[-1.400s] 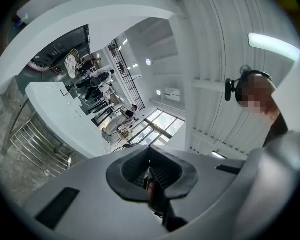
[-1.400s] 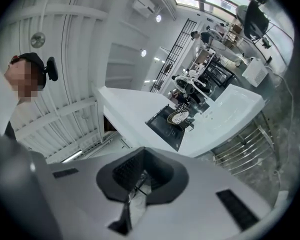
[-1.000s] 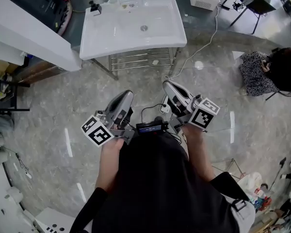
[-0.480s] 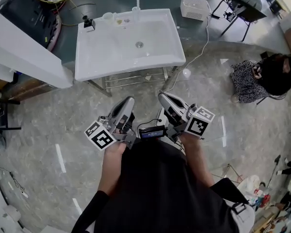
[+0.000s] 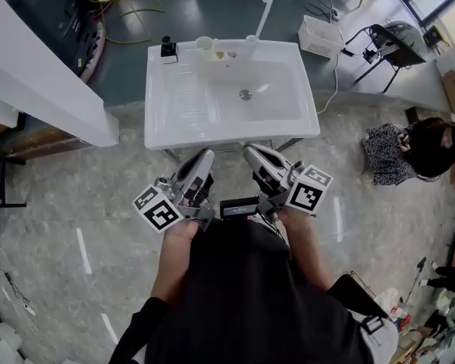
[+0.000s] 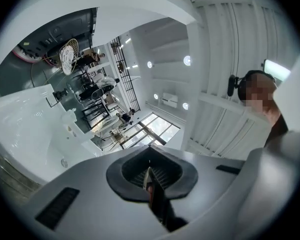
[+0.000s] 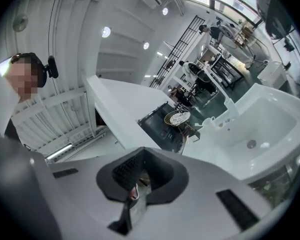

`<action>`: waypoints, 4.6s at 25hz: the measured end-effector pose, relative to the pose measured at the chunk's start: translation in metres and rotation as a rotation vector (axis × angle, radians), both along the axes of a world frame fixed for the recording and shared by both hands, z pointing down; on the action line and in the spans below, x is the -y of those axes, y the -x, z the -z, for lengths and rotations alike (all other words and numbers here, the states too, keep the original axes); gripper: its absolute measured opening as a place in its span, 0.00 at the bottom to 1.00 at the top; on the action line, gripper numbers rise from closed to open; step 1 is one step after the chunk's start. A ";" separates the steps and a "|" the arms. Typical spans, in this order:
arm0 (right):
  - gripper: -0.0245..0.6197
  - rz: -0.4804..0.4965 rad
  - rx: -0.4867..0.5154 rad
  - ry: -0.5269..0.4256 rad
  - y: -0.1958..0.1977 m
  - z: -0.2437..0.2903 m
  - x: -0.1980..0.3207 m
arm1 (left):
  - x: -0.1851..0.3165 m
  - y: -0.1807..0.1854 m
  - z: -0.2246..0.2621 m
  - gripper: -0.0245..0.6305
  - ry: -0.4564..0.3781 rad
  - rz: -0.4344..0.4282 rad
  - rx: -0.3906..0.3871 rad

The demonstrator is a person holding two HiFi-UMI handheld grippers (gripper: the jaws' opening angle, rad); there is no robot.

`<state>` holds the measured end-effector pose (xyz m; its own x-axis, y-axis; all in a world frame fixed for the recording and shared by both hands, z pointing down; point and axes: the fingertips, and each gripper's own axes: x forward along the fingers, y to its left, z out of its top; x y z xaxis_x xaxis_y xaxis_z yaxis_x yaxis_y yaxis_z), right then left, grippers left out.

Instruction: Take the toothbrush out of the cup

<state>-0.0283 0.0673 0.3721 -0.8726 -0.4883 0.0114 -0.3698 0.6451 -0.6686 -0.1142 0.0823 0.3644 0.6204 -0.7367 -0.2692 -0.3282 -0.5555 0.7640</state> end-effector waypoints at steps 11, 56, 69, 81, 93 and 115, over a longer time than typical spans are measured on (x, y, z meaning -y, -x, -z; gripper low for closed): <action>0.05 -0.078 -0.100 0.022 0.045 -0.006 0.032 | 0.043 0.066 -0.008 0.05 0.001 -0.029 -0.095; 0.05 0.049 0.152 0.193 -0.065 -0.055 0.325 | 0.273 -0.028 -0.066 0.05 0.268 0.221 0.167; 0.05 -0.013 0.100 0.150 -0.062 -0.043 0.335 | 0.330 0.018 -0.111 0.05 0.272 0.320 0.140; 0.05 -0.012 0.001 0.133 -0.041 -0.032 0.323 | 0.396 0.043 -0.192 0.15 0.346 0.442 0.205; 0.05 -0.041 -0.060 0.125 -0.050 -0.031 0.319 | 0.434 0.072 -0.234 0.21 0.449 0.657 0.139; 0.05 -0.047 -0.051 0.124 -0.058 -0.032 0.324 | 0.454 0.090 -0.230 0.10 0.430 0.683 0.237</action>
